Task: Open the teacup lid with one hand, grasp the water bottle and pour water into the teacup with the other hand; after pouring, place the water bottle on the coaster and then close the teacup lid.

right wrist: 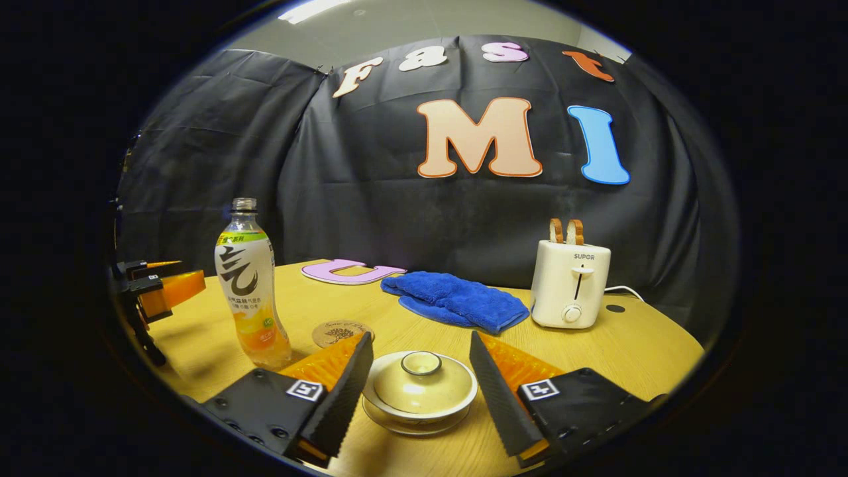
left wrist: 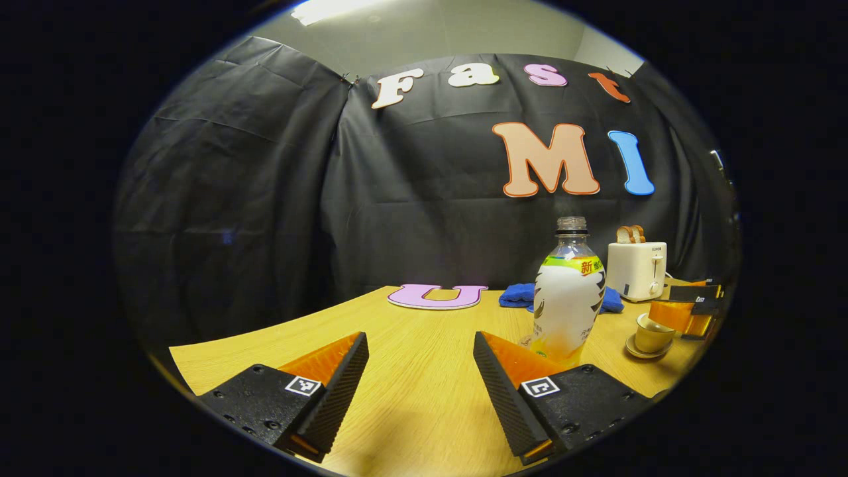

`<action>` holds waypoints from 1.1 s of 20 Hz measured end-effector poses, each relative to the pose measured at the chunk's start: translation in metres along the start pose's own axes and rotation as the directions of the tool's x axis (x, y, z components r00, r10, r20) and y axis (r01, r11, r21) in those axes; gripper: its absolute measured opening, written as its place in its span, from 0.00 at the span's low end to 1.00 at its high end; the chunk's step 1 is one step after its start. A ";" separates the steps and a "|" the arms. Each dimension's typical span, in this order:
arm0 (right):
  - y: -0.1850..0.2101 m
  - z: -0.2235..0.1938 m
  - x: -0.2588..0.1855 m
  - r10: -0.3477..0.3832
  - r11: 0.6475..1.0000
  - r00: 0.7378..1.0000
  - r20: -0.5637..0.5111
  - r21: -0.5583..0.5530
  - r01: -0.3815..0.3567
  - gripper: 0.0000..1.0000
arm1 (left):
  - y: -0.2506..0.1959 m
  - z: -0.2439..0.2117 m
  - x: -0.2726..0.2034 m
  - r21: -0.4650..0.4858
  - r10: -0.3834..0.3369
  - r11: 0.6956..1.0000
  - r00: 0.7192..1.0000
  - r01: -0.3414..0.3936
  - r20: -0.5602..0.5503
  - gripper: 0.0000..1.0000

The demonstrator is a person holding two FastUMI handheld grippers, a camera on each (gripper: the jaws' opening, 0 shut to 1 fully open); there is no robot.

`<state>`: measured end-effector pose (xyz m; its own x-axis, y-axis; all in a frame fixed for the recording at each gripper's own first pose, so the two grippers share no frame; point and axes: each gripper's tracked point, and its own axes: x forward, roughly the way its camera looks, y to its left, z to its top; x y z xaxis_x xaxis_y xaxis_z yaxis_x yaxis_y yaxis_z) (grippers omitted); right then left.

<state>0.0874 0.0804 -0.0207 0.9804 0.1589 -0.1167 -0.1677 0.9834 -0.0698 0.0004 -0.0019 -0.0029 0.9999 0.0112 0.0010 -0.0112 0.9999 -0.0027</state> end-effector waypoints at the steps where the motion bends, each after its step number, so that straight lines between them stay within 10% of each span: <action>1: -0.001 -0.001 0.001 -0.002 1.000 1.000 -0.006 0.000 0.002 0.87 | 0.000 0.000 0.000 0.000 0.000 1.000 1.000 0.000 0.000 0.93; 6: -0.003 -0.007 0.005 0.005 0.999 0.999 -0.047 0.034 -0.003 0.76 | 0.000 0.000 0.000 0.000 0.000 1.000 1.000 0.000 0.000 0.93; 12: 0.001 -0.008 0.009 0.022 0.999 0.998 -0.052 0.033 -0.020 0.34 | 0.000 0.000 0.000 0.000 0.000 1.000 1.000 0.000 0.000 0.93; 22: 0.003 -0.008 0.007 0.032 0.999 0.998 -0.046 0.029 -0.030 0.34 | 0.000 0.001 0.000 -0.001 -0.007 1.000 1.000 0.007 0.000 0.93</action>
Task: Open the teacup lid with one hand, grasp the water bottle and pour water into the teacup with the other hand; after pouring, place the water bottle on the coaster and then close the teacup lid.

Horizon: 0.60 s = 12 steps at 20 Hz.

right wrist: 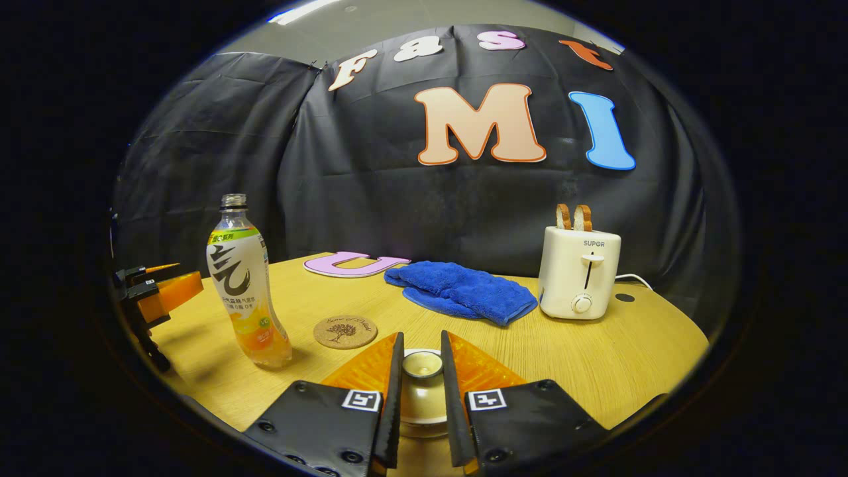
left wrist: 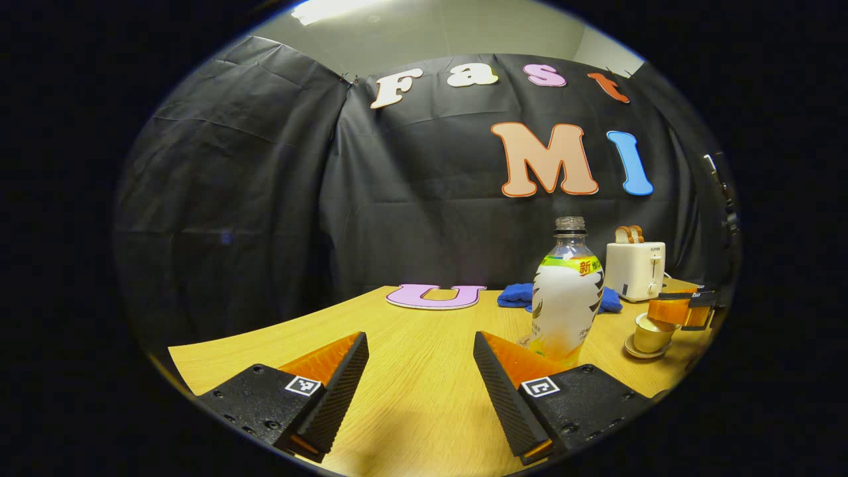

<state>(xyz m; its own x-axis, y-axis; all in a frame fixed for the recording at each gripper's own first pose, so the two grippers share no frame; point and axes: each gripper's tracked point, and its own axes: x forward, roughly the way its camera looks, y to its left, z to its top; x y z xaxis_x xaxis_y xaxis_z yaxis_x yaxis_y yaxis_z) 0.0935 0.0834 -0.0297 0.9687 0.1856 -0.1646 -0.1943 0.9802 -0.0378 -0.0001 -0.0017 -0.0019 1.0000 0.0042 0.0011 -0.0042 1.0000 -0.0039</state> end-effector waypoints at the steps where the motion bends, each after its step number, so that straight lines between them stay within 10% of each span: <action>1: 0.000 0.002 -0.001 -0.003 1.000 1.000 0.012 -0.005 0.003 0.34 | -0.001 -0.001 0.000 0.000 -0.002 1.000 1.000 0.002 0.000 0.93; 12: -0.008 0.015 -0.029 -0.012 1.000 0.992 0.125 0.020 0.009 0.33 | -0.039 0.000 -0.007 -0.004 -0.211 0.978 0.978 0.211 0.008 0.93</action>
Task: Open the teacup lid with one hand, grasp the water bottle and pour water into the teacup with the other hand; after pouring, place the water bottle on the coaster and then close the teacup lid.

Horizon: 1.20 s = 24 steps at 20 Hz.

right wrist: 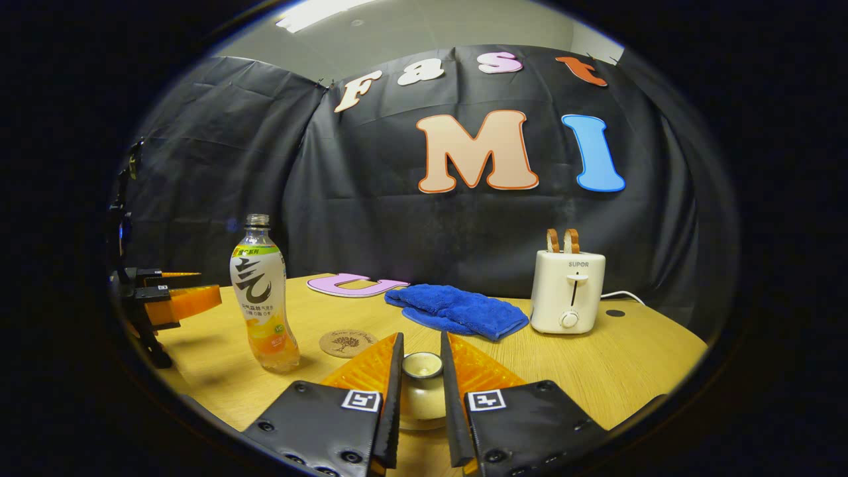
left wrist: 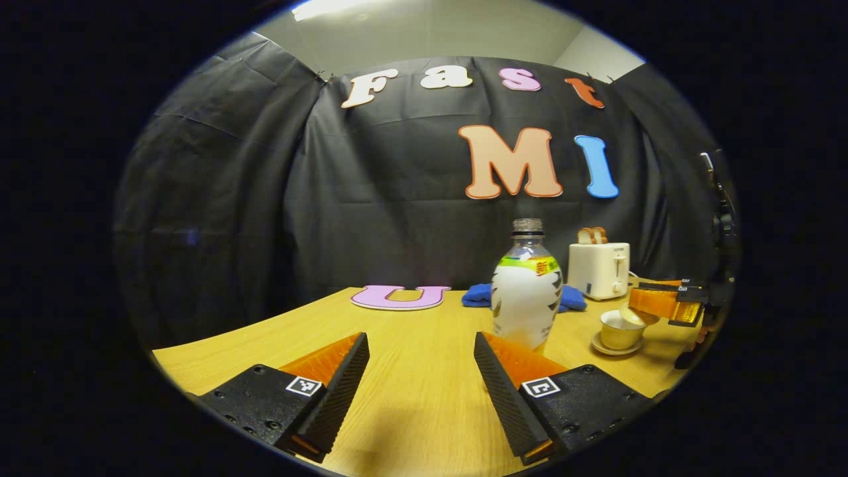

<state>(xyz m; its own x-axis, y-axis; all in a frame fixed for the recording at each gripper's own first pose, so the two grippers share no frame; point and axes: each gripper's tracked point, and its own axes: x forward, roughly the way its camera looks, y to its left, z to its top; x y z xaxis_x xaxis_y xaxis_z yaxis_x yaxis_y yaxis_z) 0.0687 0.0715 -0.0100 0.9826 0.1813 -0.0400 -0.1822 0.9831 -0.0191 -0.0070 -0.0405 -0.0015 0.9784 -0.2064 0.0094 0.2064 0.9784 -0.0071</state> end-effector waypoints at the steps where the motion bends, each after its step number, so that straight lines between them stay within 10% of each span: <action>1: -0.004 0.001 -0.003 -0.008 1.000 1.000 0.006 0.020 0.008 0.34 | -0.006 0.000 -0.001 -0.001 -0.032 0.999 0.999 0.032 0.001 0.93; 12: -0.056 0.007 -0.041 -0.151 0.988 0.988 0.038 0.024 0.150 0.33 | -0.058 -0.003 0.000 -0.009 -0.258 0.966 0.966 0.258 -0.006 0.93; 24: -0.091 0.007 -0.069 -0.232 0.973 0.972 0.042 0.025 0.231 0.34 | -0.093 -0.021 0.050 -0.010 -0.283 0.959 0.951 0.284 -0.127 0.93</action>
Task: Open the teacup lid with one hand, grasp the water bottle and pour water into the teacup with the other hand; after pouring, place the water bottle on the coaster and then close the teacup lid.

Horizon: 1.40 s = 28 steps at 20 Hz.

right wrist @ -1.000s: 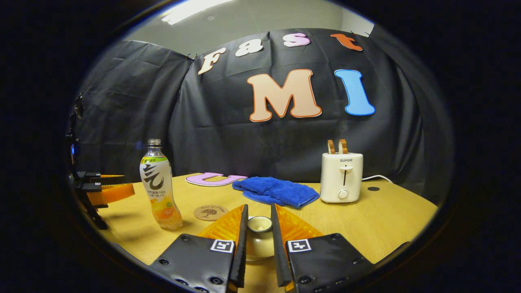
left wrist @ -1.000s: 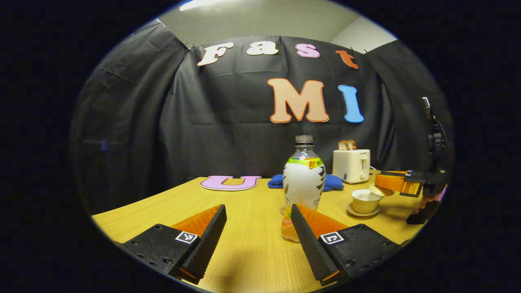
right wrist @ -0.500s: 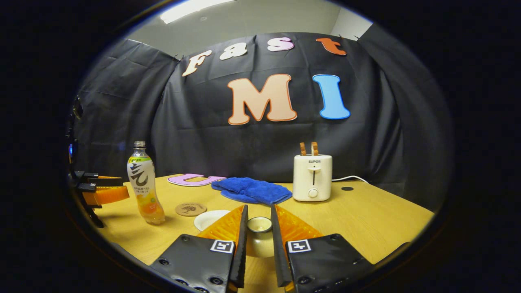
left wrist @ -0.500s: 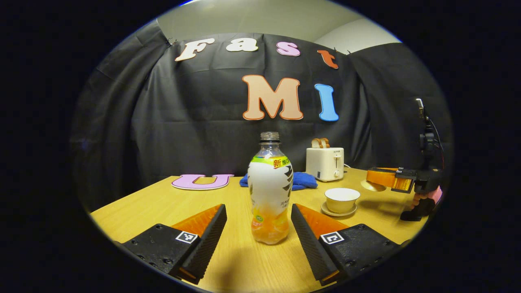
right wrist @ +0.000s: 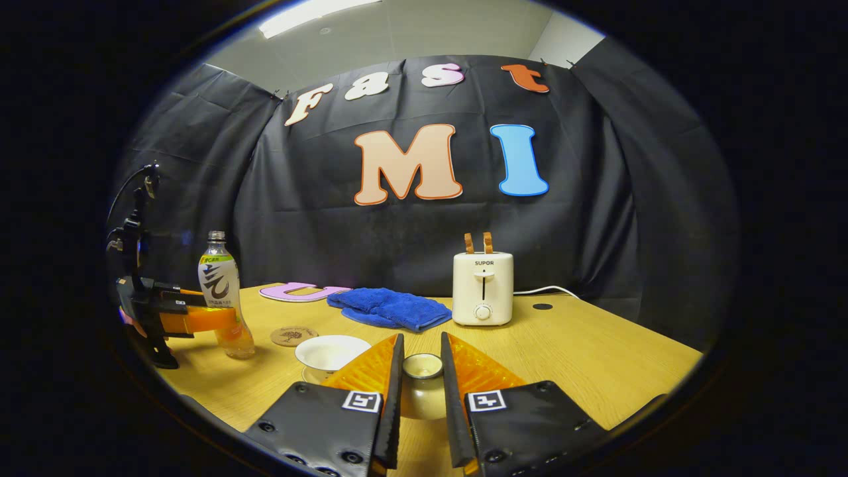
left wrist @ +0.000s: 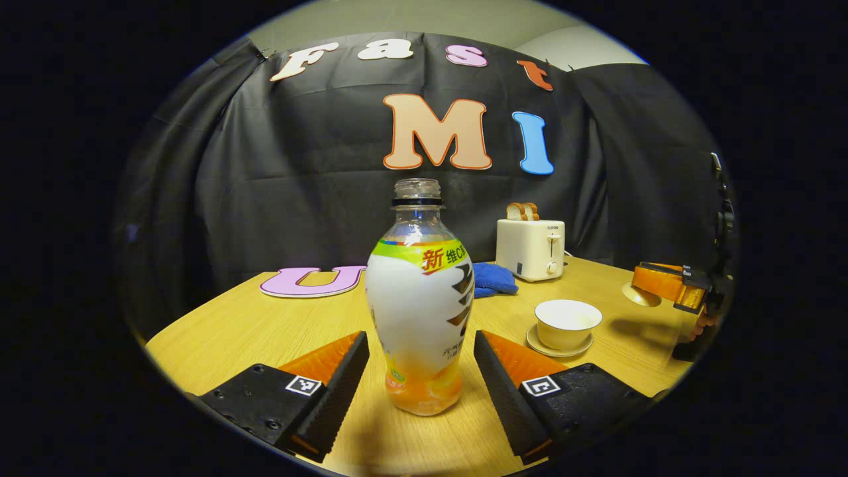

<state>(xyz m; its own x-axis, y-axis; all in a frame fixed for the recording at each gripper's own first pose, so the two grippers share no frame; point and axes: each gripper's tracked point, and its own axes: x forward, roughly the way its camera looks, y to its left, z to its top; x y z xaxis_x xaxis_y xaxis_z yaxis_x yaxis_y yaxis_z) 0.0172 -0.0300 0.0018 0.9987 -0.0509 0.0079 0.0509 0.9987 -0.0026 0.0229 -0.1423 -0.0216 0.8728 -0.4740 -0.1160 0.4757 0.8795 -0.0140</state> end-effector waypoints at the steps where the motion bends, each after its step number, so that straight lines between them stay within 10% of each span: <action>1: 0.000 0.000 0.000 -0.002 1.000 1.000 -0.001 0.000 0.002 0.33 | -0.002 0.000 0.004 -0.001 -0.002 1.000 1.000 0.002 0.000 0.93; 9: 0.001 0.000 0.000 0.002 1.000 1.000 -0.002 0.000 -0.002 0.33 | -0.004 -0.003 0.025 0.021 0.009 1.000 0.999 -0.008 -0.036 0.90; 19: 0.001 0.001 -0.001 0.002 1.000 1.000 -0.003 0.000 -0.002 0.33 | -0.005 -0.006 0.028 0.047 0.009 0.999 0.998 -0.006 -0.060 0.59; 24: 0.001 0.001 0.000 0.002 1.000 1.000 -0.003 0.000 -0.002 0.34 | 0.004 0.017 0.021 0.199 0.058 0.979 0.997 -0.047 -0.047 0.57; 28: 0.001 0.001 0.000 0.002 1.000 1.000 -0.003 0.000 -0.002 0.33 | 0.024 0.027 0.021 0.416 0.122 0.906 0.990 -0.081 -0.072 0.56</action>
<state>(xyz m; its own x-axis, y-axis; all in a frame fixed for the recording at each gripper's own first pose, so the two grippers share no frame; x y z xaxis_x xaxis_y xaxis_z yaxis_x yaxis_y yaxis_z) 0.0174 -0.0292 0.0026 0.9988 -0.0493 0.0046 0.0493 0.9988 -0.0021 0.0556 -0.1323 0.0023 0.9142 -0.3587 -0.1885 0.4051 0.8175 0.4095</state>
